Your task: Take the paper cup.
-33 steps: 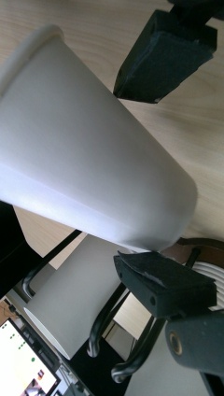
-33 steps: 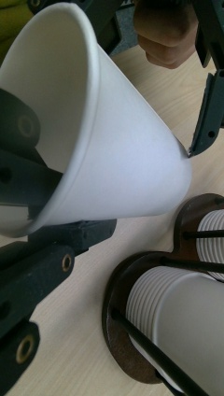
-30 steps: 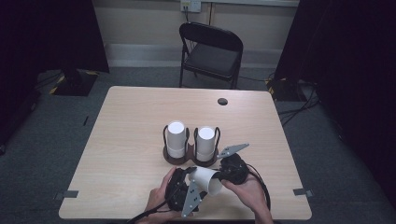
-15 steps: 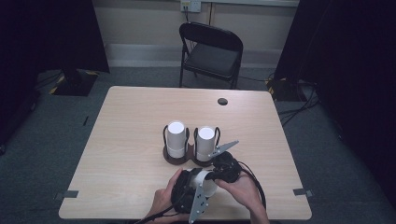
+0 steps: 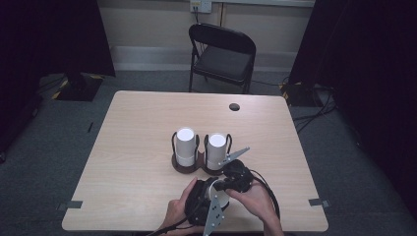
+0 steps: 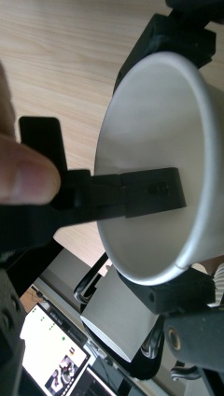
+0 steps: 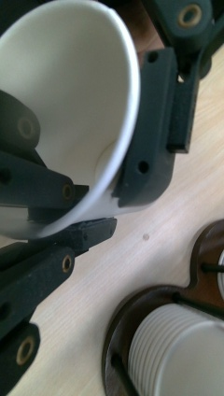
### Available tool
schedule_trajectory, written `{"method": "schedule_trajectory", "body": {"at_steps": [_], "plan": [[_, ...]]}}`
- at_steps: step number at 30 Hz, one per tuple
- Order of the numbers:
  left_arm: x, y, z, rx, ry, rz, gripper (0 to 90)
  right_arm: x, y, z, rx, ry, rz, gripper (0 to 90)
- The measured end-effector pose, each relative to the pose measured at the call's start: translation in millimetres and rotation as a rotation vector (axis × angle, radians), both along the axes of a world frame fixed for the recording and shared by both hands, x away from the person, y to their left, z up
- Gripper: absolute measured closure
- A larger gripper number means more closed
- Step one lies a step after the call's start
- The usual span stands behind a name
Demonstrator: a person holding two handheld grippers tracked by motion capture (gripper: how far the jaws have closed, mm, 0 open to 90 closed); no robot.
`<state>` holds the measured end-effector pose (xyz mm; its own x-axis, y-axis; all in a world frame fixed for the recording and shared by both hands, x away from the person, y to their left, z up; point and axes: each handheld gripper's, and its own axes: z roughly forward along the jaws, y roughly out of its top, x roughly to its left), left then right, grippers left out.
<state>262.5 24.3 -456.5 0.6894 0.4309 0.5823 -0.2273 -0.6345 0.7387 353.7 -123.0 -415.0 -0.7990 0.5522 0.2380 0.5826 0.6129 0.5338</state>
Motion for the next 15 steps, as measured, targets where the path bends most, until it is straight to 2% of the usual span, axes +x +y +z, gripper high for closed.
{"method": "schedule_trajectory", "body": {"at_steps": [6,10,11,13,14,15], "plan": [[2.0,3.7,-1.4,-0.018,0.017,-0.006,19.2,0.5,2.3,-0.5,-0.016,-0.004,-0.002,88.7],[5.2,8.7,1.7,-0.064,0.045,0.016,20.2,-0.6,2.2,0.5,0.007,-0.039,-0.03,88.1],[5.8,10.6,2.9,-0.072,0.046,0.022,22.2,-0.8,1.8,1.1,0.013,-0.043,-0.037,87.6],[7.2,12.8,3.8,-0.109,0.075,0.009,22.5,-0.4,0.4,2.0,0.024,-0.04,-0.044,86.7],[7.7,12.3,3.8,-0.119,0.072,0.009,22.4,-0.5,0.5,2.2,0.027,-0.038,-0.039,87.3],[6.8,11.7,3.9,-0.11,0.072,0.023,22.4,-0.7,1.3,2.5,0.021,-0.036,-0.038,87.3]]}}
